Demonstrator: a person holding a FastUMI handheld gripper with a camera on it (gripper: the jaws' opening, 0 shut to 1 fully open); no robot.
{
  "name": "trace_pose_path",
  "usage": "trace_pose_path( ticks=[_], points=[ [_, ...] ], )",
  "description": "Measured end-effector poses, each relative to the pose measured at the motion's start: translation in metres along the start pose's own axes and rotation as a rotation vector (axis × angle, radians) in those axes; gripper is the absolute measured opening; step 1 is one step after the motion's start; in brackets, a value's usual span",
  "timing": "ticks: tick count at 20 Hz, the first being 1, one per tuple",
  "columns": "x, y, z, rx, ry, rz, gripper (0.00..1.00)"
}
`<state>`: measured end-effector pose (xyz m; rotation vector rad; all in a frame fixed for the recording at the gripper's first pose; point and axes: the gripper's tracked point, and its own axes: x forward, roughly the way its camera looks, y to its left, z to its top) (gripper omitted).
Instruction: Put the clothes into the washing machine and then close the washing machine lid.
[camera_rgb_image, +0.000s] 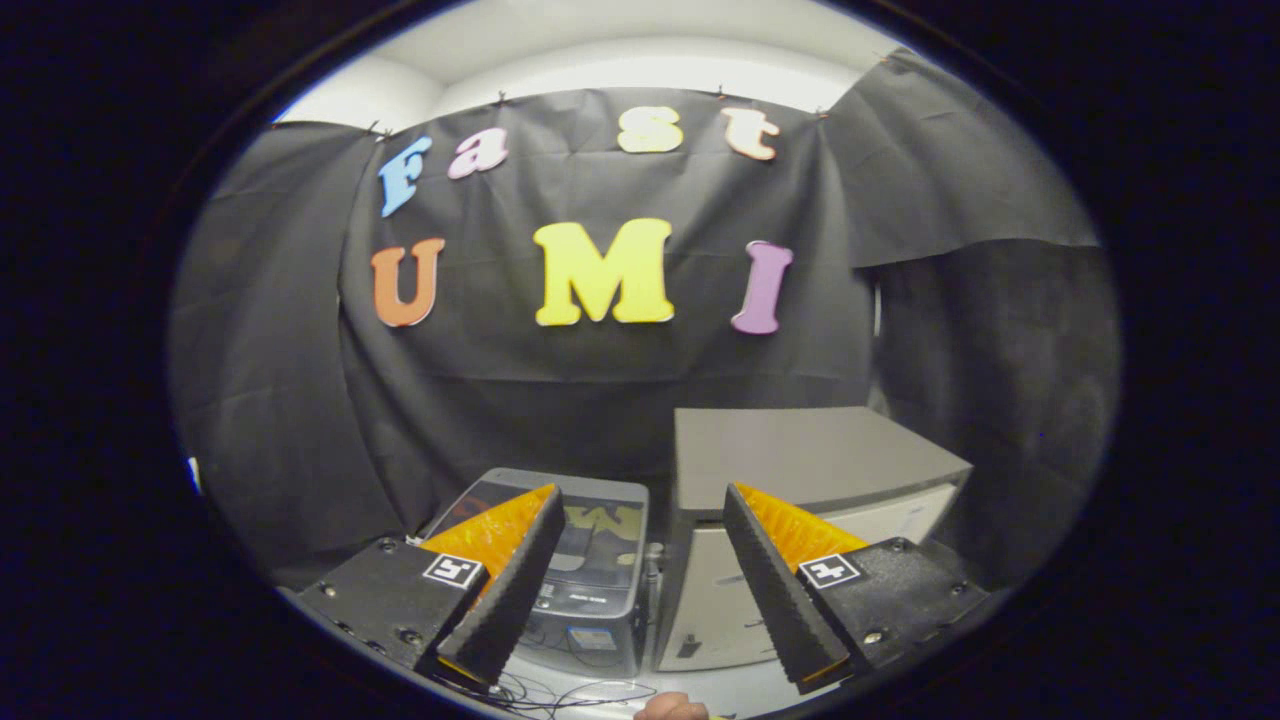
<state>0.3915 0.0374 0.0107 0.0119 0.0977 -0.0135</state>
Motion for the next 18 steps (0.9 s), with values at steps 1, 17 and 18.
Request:
trace_pose_path(
  ticks=[1,17,18],
  points=[
    [-0.009,-0.010,0.002,0.015,-0.004,-0.022,1.00],
    [-0.062,-0.096,0.021,-0.012,-0.055,-0.022,1.00],
    [-0.063,-0.098,0.021,-0.014,-0.058,-0.012,1.00]
  ],
)
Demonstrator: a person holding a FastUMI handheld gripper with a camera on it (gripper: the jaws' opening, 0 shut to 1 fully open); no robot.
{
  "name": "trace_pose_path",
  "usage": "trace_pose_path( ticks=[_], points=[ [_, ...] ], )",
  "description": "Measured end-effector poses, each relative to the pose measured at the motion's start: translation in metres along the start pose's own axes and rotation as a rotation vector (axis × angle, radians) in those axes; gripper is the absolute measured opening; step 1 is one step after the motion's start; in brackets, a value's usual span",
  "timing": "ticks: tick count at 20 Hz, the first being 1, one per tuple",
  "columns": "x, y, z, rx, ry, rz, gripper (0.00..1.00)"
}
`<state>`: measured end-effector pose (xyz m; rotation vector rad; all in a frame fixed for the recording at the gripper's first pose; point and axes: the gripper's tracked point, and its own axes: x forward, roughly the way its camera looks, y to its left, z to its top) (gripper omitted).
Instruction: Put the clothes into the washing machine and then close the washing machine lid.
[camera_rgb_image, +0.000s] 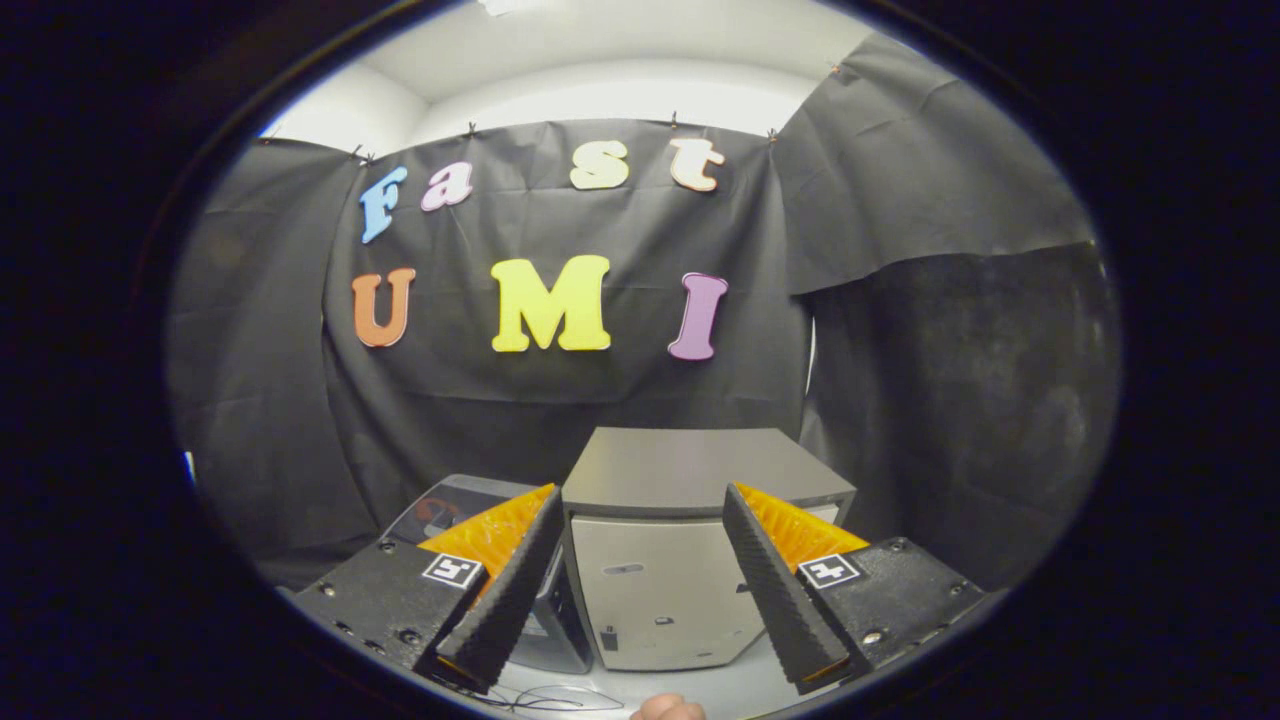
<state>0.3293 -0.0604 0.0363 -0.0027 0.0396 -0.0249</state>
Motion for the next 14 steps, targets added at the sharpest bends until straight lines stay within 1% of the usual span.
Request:
trace_pose_path(
  ticks=[7,14],
  points=[
    [0.000,-0.014,-0.001,-0.024,0.005,0.081,1.00],
    [-0.012,-0.013,-0.009,-0.011,0.022,0.117,1.00]
  ],
)
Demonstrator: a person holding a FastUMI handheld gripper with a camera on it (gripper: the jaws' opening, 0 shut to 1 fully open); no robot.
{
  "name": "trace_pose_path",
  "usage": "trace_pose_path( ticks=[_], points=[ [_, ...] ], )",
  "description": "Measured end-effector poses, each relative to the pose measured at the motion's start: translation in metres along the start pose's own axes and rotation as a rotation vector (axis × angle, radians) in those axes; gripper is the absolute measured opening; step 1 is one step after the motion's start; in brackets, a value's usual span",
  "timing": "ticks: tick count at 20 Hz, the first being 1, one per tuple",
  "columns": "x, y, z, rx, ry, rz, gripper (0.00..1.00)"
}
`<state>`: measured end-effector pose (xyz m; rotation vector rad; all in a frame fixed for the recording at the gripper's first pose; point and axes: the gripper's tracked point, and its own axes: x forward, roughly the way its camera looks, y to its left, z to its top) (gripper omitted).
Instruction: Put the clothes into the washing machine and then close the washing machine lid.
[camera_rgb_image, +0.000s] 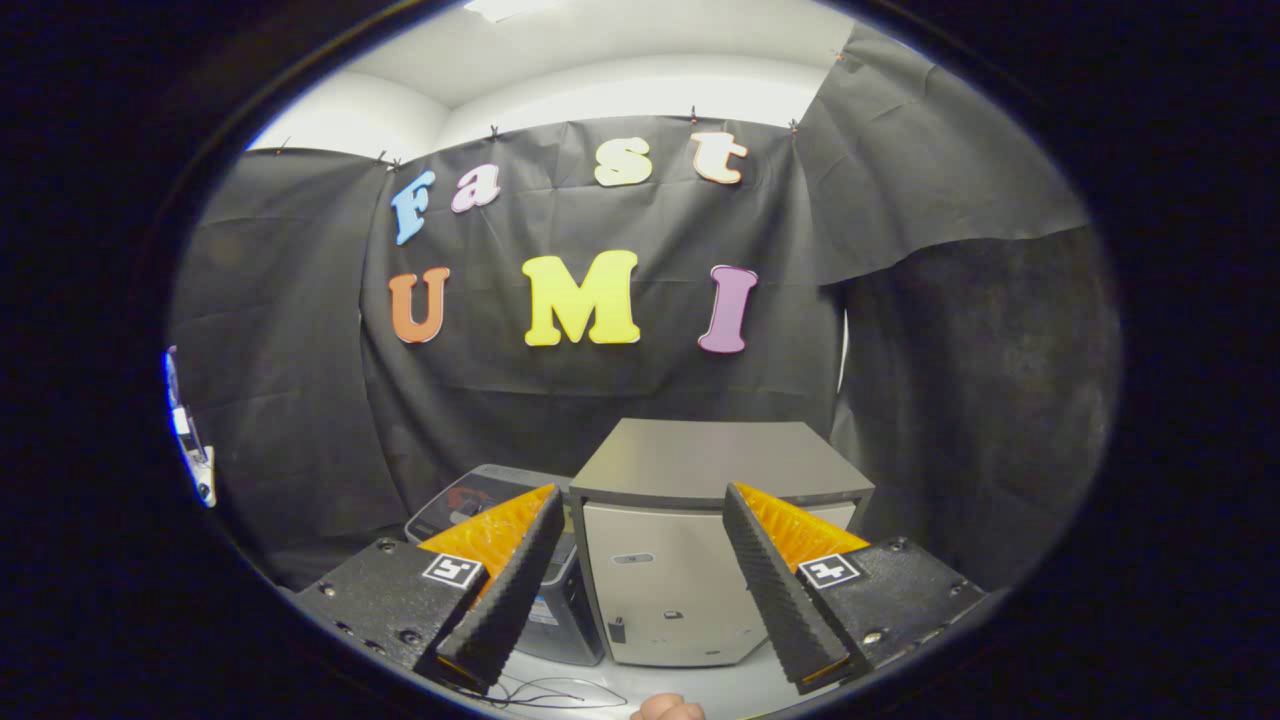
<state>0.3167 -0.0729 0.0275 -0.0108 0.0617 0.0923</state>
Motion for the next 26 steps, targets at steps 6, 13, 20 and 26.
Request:
trace_pose_path(
  ticks=[6,13,20,26],
  points=[
    [-0.013,-0.001,-0.002,0.016,-0.009,-0.042,1.00],
    [-0.016,-0.003,-0.003,0.025,-0.003,-0.079,1.00],
    [-0.011,-0.003,-0.007,0.042,0.000,-0.095,1.00],
    [-0.005,-0.001,-0.004,0.038,-0.006,-0.093,1.00]
  ],
)
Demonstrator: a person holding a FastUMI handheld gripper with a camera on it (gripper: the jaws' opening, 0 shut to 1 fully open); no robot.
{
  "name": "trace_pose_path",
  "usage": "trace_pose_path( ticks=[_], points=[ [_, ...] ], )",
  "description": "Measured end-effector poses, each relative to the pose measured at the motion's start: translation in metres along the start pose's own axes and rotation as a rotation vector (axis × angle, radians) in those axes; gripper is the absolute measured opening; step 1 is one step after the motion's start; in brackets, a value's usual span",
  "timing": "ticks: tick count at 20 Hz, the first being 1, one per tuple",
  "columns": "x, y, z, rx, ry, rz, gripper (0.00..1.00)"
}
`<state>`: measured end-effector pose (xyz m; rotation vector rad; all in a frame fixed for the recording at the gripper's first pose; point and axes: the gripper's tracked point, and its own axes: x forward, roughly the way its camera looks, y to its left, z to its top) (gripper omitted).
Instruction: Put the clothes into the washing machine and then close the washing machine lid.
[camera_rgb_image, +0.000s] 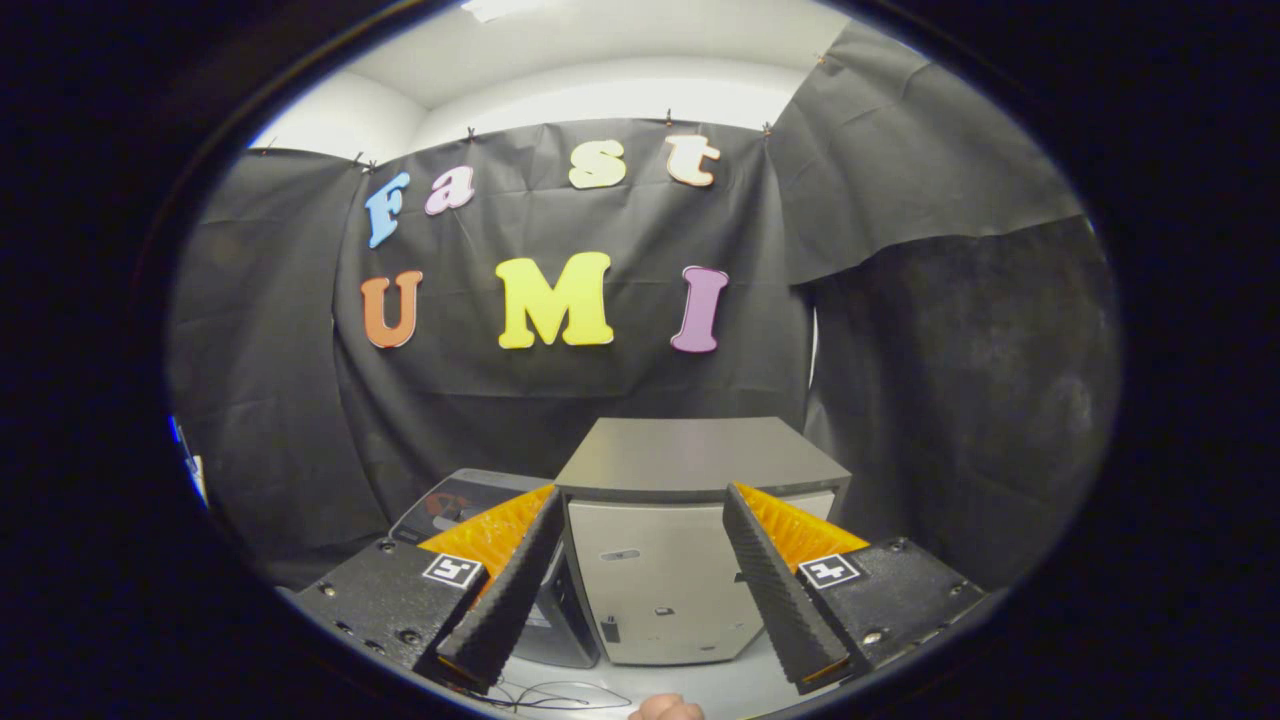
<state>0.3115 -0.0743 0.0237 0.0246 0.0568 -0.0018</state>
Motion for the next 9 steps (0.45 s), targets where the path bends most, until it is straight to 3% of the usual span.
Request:
trace_pose_path(
  ticks=[9],
  points=[
    [0.0025,0.0003,0.0044,-0.002,-0.012,-0.003,1.00]
  ],
)
